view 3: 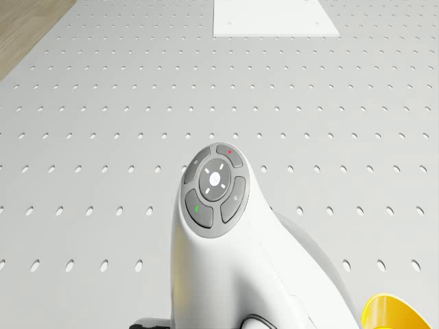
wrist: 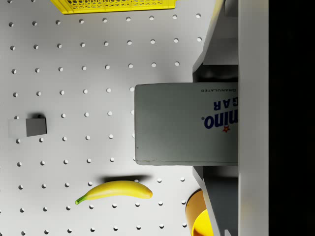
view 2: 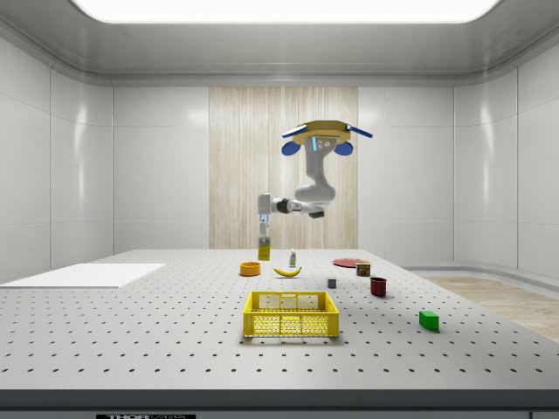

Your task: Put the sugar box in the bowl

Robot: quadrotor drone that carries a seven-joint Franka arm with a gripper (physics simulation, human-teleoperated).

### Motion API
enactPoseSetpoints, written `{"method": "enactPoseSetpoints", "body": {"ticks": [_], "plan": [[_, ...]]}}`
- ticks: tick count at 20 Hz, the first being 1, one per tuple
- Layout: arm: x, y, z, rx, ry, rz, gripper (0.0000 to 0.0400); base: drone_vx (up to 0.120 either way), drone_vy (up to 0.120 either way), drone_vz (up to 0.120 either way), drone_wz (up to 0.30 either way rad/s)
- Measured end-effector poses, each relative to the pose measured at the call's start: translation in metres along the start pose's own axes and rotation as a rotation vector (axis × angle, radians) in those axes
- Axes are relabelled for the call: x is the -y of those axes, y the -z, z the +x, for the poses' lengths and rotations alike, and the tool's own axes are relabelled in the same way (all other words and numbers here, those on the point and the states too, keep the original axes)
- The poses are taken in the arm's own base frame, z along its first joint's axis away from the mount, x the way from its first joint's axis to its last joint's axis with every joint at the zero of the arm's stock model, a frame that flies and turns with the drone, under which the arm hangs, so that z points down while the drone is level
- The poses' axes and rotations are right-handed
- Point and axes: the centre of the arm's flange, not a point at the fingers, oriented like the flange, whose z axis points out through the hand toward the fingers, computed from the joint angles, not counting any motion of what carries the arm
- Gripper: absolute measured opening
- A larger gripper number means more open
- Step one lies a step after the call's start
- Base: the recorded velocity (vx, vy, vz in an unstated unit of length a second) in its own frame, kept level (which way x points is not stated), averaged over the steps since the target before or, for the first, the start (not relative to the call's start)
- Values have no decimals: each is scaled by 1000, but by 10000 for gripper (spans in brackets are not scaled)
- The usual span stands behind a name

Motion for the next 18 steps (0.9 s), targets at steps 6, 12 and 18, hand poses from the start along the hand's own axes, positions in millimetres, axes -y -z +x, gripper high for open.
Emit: {"method": "enactPoseSetpoints", "body": {"ticks": [6,12,18], "plan": [[0,0,0,0,-2,0,163,120,-120,0,0],[0,0,0,0,-2,0,163,120,-120,0,0],[0,0,0,0,-2,0,163,120,-120,0,0]]}}
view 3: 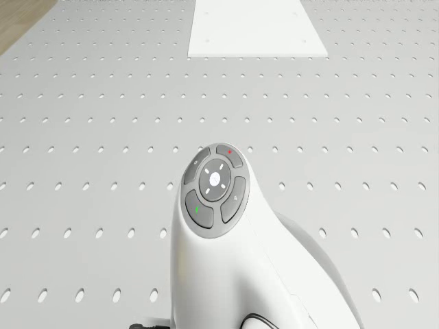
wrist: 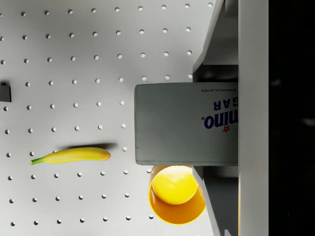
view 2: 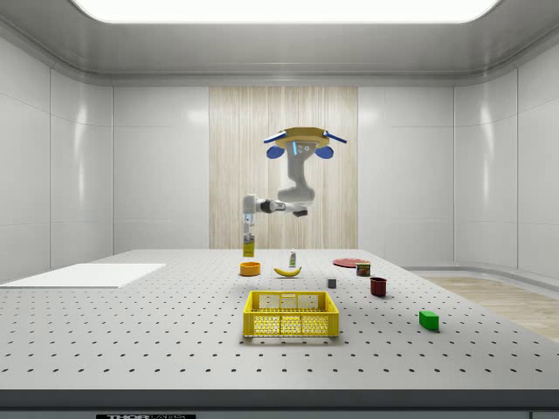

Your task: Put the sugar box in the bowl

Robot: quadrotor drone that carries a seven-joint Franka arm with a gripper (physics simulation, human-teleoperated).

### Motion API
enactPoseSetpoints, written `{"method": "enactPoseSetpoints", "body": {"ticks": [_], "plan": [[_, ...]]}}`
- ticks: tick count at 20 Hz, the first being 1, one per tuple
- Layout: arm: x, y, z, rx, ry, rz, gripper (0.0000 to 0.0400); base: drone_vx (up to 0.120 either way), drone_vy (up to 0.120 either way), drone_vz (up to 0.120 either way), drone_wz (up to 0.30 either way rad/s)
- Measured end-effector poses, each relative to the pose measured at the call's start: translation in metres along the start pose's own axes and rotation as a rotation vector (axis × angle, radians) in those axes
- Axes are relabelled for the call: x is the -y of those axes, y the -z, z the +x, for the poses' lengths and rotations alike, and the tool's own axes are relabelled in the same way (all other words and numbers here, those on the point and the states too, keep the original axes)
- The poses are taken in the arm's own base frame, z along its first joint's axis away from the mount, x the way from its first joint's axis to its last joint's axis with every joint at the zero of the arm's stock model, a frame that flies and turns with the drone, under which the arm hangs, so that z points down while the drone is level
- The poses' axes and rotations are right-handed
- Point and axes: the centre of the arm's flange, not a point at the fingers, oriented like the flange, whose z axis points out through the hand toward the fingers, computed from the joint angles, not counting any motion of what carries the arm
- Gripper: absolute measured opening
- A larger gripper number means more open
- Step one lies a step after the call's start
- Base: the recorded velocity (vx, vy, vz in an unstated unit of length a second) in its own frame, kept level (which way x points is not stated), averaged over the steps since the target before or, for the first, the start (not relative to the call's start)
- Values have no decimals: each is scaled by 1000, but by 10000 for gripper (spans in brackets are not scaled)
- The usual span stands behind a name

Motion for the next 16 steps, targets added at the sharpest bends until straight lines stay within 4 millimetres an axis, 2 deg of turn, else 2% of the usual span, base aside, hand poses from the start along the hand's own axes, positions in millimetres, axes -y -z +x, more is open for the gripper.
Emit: {"method": "enactPoseSetpoints", "body": {"ticks": [2,16], "plan": [[0,0,0,0,0,0,163,80,-120,0,0],[0,0,0,0,1,0,163,0,-120,0,0]]}}
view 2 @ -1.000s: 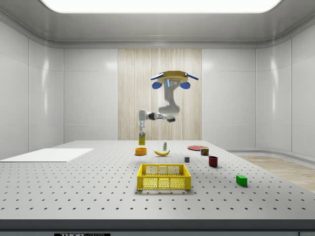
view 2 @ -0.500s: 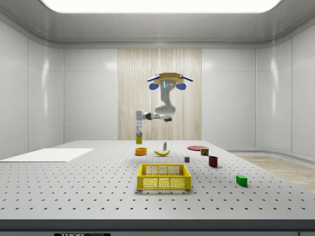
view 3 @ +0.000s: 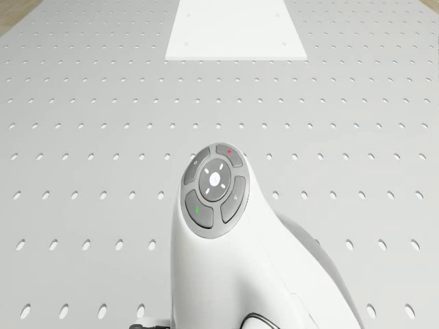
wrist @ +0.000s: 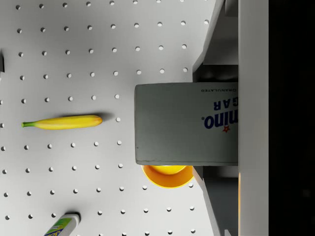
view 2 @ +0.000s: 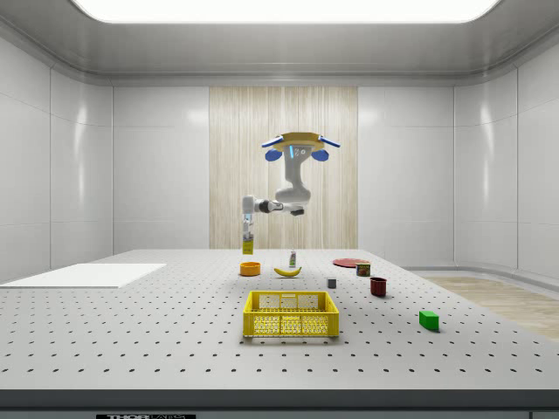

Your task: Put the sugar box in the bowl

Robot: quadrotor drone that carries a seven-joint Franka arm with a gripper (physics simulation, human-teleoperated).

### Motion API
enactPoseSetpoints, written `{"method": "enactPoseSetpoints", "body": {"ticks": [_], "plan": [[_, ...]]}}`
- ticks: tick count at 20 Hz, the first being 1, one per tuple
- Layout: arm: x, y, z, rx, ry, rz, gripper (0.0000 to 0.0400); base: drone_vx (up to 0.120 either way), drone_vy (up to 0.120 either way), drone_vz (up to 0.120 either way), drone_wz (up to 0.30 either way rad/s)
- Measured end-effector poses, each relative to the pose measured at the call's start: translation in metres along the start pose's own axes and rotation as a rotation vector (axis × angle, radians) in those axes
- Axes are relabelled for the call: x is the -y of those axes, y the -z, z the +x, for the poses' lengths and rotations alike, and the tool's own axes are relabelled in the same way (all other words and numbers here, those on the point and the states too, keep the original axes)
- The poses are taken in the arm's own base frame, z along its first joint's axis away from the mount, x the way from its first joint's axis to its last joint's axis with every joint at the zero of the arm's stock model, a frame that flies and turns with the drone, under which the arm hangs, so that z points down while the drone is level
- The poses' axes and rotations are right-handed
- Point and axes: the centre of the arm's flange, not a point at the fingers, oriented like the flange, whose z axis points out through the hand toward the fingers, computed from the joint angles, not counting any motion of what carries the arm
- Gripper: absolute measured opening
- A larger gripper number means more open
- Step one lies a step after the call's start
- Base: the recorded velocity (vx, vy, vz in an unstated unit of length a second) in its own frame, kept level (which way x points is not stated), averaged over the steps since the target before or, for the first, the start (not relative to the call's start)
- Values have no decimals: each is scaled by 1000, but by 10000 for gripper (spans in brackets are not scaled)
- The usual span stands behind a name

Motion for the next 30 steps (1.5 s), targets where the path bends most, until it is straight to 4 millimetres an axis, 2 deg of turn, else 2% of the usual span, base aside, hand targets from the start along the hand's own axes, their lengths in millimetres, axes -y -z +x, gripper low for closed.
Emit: {"method": "enactPoseSetpoints", "body": {"ticks": [14,19,24,30], "plan": [[0,0,0,0,3,0,163,-14,-120,0,0],[0,-1,0,0,5,0,163,0,-32,0,0],[0,-15,0,0,12,0,164,0,0,0,0],[0,-43,0,-1,17,0,164,0,0,0,0]]}}
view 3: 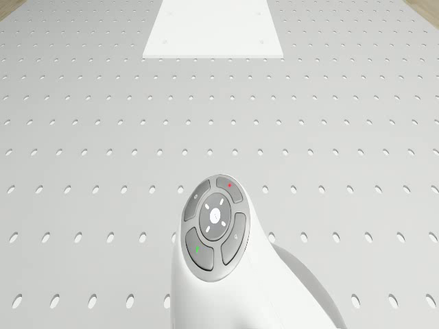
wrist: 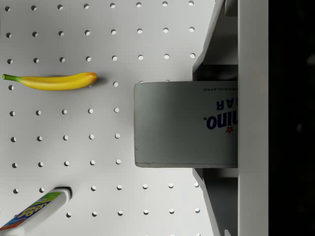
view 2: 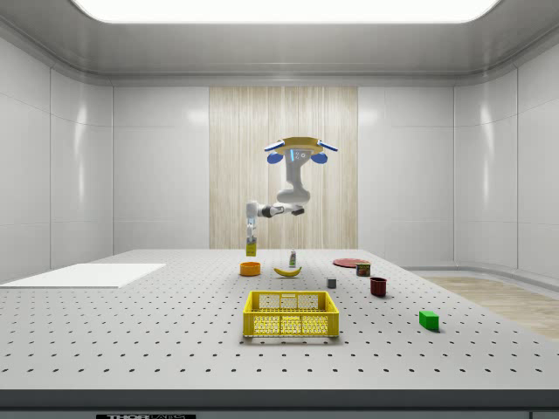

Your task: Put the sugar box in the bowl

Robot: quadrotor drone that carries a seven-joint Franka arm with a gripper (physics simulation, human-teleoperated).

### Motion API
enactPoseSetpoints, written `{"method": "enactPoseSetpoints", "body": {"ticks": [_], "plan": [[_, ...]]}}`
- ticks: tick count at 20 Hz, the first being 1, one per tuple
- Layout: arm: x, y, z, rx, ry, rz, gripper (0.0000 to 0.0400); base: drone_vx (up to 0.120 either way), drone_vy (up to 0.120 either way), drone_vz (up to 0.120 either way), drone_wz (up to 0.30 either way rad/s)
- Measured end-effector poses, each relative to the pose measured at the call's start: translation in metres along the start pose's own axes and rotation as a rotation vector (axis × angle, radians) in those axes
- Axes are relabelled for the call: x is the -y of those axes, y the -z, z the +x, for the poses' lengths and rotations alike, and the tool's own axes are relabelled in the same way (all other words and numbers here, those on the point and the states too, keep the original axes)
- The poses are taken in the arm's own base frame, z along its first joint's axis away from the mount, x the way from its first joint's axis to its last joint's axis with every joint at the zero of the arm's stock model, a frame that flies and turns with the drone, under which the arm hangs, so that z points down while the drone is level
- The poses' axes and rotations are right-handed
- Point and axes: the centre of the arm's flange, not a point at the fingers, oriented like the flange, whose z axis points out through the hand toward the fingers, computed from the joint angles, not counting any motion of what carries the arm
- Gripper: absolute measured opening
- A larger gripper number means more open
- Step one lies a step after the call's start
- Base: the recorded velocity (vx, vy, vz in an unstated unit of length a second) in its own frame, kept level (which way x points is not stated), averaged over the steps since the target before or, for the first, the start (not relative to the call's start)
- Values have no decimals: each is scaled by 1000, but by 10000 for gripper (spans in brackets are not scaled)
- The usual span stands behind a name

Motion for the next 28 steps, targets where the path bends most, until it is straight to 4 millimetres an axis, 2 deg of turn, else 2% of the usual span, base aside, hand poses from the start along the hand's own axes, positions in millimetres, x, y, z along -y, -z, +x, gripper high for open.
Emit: {"method": "enactPoseSetpoints", "body": {"ticks": [9,22,26,28], "plan": [[0,-44,0,-1,4,0,164,0,0,0,0],[0,-99,-1,-1,5,0,164,0,0,0,0],[0,-110,-1,-2,5,-1,163,0,0,0,0],[1,-113,-1,1,11,1,256,0,0,0,0]]}}
